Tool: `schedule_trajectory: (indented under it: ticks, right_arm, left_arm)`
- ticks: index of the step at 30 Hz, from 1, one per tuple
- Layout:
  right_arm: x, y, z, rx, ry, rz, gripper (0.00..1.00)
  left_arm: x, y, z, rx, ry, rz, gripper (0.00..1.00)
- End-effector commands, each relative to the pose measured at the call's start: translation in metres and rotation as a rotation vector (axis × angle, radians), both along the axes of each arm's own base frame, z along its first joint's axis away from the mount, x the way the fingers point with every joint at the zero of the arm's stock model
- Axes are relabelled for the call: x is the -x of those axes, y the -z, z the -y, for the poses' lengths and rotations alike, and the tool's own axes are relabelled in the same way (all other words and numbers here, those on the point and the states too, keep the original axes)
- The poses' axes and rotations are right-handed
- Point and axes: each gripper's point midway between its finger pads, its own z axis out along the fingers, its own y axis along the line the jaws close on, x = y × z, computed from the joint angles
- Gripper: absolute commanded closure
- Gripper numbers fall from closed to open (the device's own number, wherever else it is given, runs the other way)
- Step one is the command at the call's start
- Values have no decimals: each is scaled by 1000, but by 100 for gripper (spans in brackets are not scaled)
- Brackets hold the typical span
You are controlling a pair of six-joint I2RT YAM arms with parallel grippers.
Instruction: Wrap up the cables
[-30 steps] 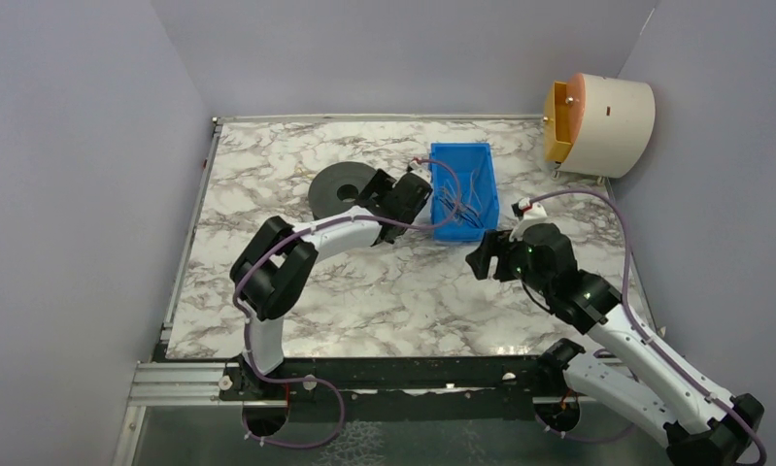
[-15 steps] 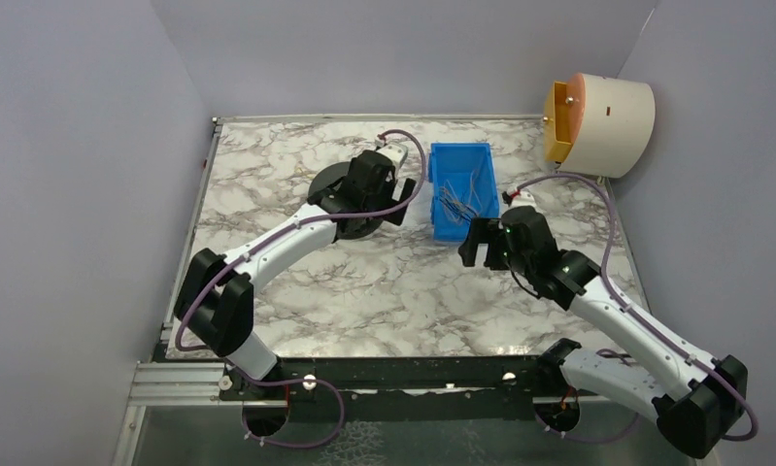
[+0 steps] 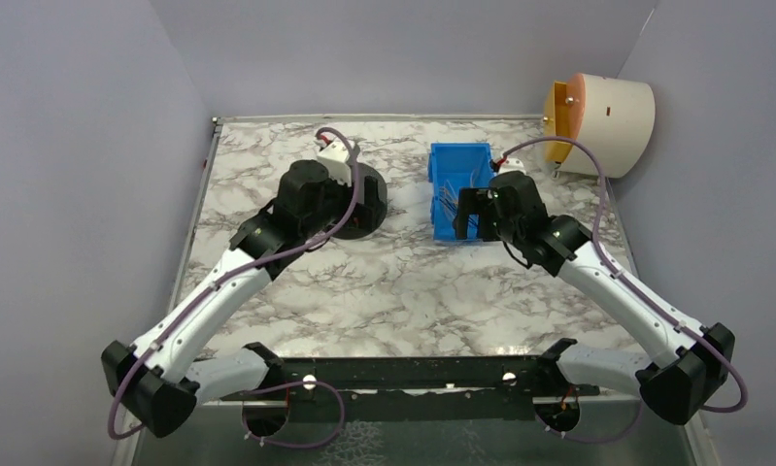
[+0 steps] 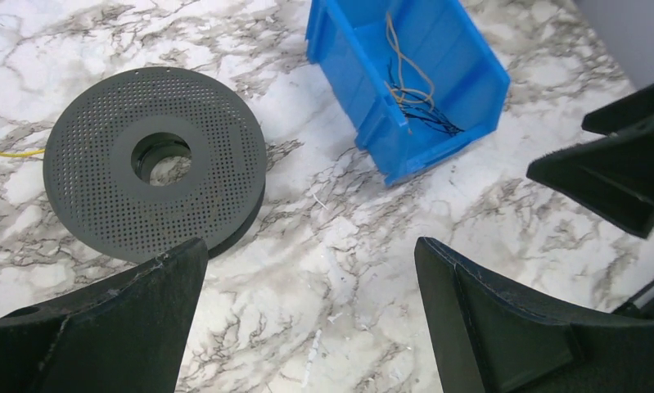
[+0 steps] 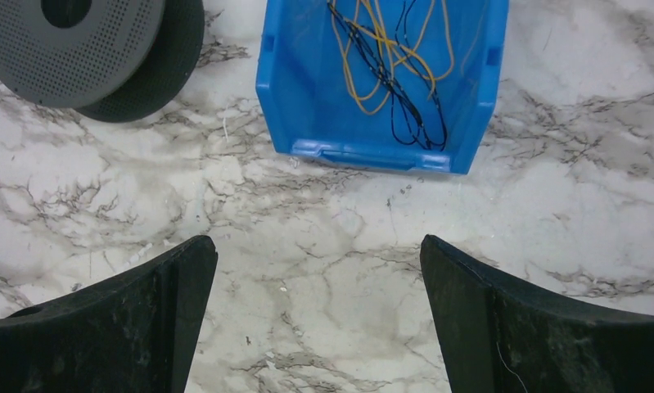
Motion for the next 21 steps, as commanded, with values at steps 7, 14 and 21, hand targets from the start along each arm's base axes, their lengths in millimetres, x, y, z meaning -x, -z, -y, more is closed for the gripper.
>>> schedule_trajectory:
  ticks: [7,14,21]
  right_arm:
    - [10,-55,45,55,68,245,0]
    - [29,-72,54,-23,39,364,0]
    - [41,-79,55,-61,13,392,0]
  left_arm:
    - [56,-36,-52,111,-52,200,1]
    - [81,-35,-62,190,-12,316,1]
    - [93,-32,-65,233,13,371,1]
